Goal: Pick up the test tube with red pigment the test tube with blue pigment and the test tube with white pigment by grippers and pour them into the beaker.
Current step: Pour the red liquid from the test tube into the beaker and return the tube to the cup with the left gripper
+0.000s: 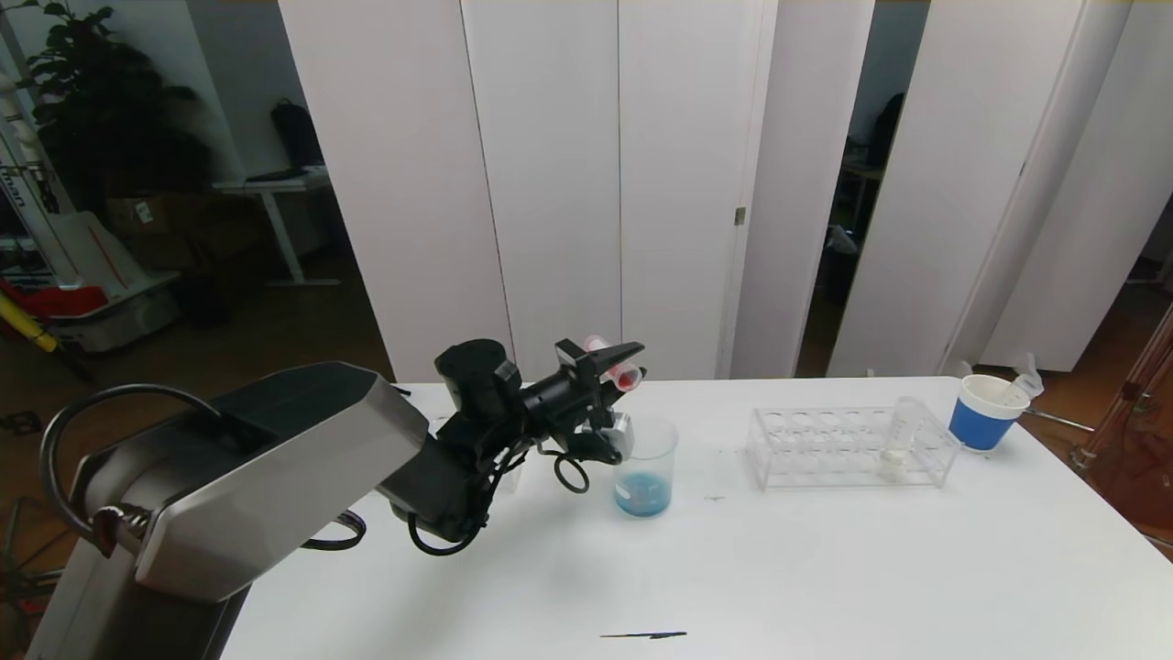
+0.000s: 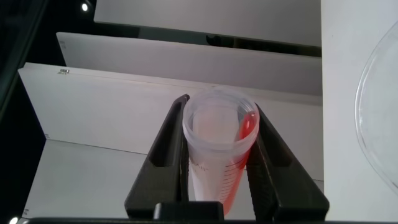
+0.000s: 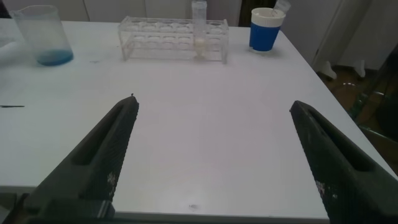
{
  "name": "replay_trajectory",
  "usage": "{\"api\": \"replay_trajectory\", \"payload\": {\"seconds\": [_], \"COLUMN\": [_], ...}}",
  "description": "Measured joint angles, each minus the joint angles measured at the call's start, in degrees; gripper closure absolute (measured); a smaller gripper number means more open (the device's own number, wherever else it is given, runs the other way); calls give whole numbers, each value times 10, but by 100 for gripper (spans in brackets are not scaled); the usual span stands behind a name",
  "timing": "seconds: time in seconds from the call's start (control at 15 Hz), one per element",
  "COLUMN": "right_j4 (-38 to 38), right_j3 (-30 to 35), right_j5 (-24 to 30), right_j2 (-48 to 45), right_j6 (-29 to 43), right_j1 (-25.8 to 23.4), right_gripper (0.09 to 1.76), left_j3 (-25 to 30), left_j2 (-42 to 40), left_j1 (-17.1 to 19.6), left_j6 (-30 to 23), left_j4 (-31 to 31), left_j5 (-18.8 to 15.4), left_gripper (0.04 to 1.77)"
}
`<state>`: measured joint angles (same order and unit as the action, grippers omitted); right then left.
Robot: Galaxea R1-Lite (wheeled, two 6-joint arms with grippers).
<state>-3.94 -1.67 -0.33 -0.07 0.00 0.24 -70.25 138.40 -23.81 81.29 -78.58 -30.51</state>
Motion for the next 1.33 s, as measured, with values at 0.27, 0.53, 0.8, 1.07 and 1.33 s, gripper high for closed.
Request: {"api": "replay_trajectory", "payload": {"seconds": [0.27, 0.53, 0.8, 1.07, 1.33], "right_j4": [0, 0, 0, 0, 0], "right_j3": [0, 0, 0, 0, 0], "right_j5": [0, 0, 0, 0, 0], "right_j2": [0, 0, 0, 0, 0], "right_j6": [0, 0, 0, 0, 0], "right_j1": [0, 0, 0, 0, 0], "right_gripper": [10, 10, 10, 10, 10], "left_j3": [0, 1, 2, 1, 0], "left_j2": [0, 0, 2, 4, 5], "left_j1": [0, 0, 0, 0, 0], "left_j6": [9, 23, 35, 40, 40], "left_j4": [-14, -22, -23, -22, -22], "left_j5": [0, 0, 1, 1, 1], "left_gripper": [120, 120, 120, 120, 120]}}
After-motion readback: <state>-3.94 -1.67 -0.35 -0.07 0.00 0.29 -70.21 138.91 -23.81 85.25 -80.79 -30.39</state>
